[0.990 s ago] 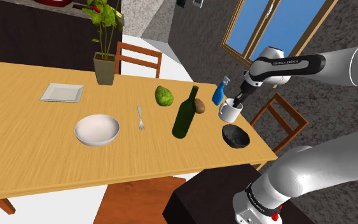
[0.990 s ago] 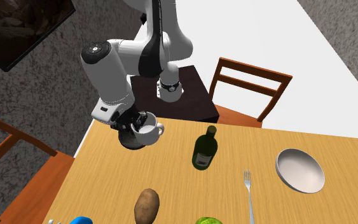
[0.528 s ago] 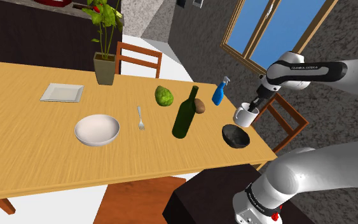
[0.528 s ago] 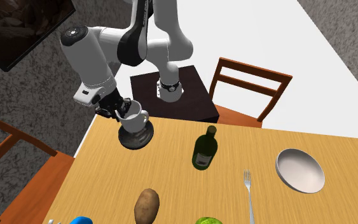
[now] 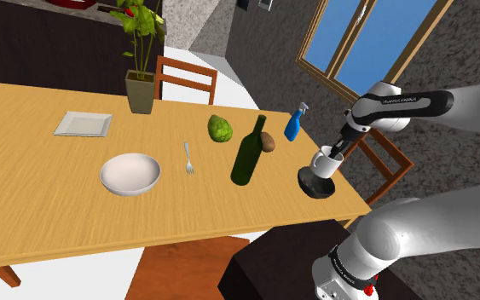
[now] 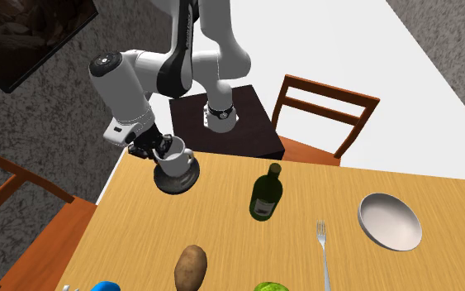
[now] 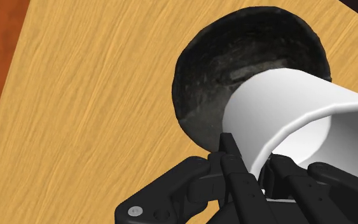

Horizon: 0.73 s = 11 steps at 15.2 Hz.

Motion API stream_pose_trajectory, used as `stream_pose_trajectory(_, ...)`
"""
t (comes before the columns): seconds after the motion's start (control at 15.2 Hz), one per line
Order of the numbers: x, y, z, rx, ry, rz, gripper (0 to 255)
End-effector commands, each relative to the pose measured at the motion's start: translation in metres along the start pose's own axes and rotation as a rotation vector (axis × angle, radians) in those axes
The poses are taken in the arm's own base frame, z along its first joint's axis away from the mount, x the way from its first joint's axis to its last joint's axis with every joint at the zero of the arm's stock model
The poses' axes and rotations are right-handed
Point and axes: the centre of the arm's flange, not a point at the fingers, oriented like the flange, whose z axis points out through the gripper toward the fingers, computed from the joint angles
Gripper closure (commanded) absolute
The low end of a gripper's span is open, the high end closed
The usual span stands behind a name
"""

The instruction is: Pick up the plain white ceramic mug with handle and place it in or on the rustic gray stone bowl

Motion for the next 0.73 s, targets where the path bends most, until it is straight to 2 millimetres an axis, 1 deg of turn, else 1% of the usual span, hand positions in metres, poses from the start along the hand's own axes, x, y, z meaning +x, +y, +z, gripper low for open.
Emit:
stream_pose_trajectory(0.0,-0.002,0.0,0.01,-0.001,0.001,0.0,255)
stream_pose_trajectory(0.46,-0.004,0.001,0.048,-0.001,0.001,0.0,255)
stream_pose_trajectory(0.66,-0.004,0.001,0.048,-0.001,0.001,0.0,255)
